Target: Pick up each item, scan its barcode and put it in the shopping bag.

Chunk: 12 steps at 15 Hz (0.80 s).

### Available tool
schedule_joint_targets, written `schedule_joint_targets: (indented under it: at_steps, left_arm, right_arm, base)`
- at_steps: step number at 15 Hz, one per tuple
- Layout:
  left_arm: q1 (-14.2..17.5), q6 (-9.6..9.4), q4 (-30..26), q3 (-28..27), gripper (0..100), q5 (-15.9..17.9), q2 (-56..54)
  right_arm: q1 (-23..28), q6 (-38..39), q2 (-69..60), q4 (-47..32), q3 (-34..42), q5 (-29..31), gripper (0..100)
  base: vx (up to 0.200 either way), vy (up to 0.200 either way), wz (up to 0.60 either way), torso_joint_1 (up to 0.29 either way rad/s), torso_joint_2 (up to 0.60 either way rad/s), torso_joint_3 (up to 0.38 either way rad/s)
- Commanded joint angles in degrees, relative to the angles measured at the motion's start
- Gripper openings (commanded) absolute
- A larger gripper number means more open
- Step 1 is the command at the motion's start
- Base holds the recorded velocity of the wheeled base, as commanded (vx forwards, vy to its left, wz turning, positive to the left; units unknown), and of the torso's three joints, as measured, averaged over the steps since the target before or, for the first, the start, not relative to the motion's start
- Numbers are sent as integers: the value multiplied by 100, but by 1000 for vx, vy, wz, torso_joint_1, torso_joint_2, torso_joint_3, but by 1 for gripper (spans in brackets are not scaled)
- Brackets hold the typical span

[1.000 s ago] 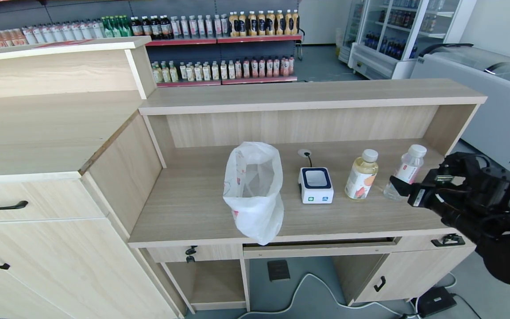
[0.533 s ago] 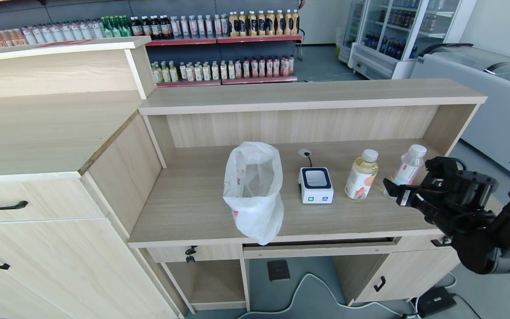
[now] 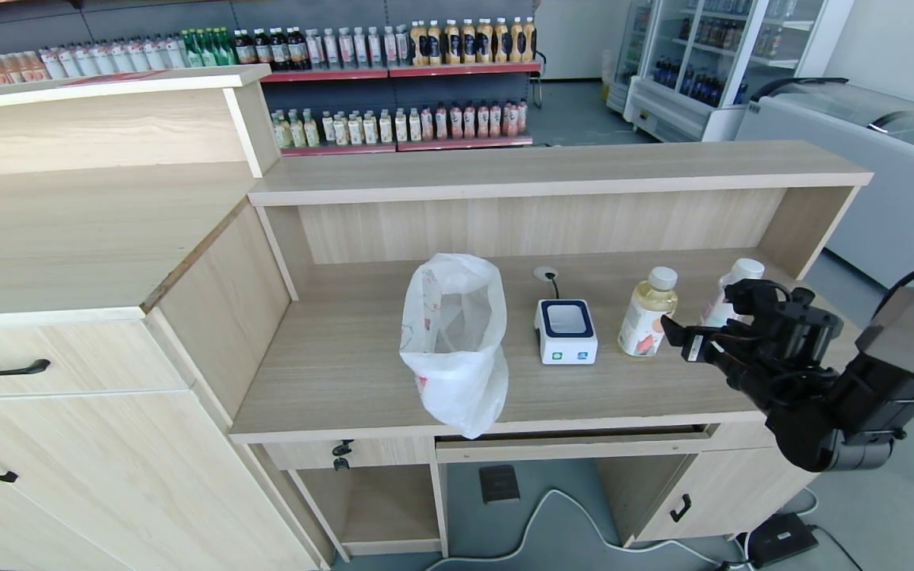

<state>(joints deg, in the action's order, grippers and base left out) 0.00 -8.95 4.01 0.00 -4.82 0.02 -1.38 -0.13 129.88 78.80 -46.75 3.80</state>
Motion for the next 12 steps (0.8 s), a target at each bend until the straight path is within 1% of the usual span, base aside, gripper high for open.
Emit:
schedule_joint_targets:
  at_steps: [1, 4, 12]
  left_arm:
    - [0, -2, 3, 0, 100, -2, -2]
    - [0, -2, 3, 0, 100, -2, -2]
    - [0, -2, 3, 0, 100, -2, -2]
  right_arm:
    - [-135, 5, 213, 4, -194, -20, 100]
    - [-267, -4, 433, -75, -484, -2, 100]
    - [-381, -136, 864, -524, -1354, 112, 100]
  base:
    - [0, 0, 0, 0, 0, 0]
    - [0, 0, 0, 0, 0, 0]
    - [0, 0, 0, 0, 0, 0]
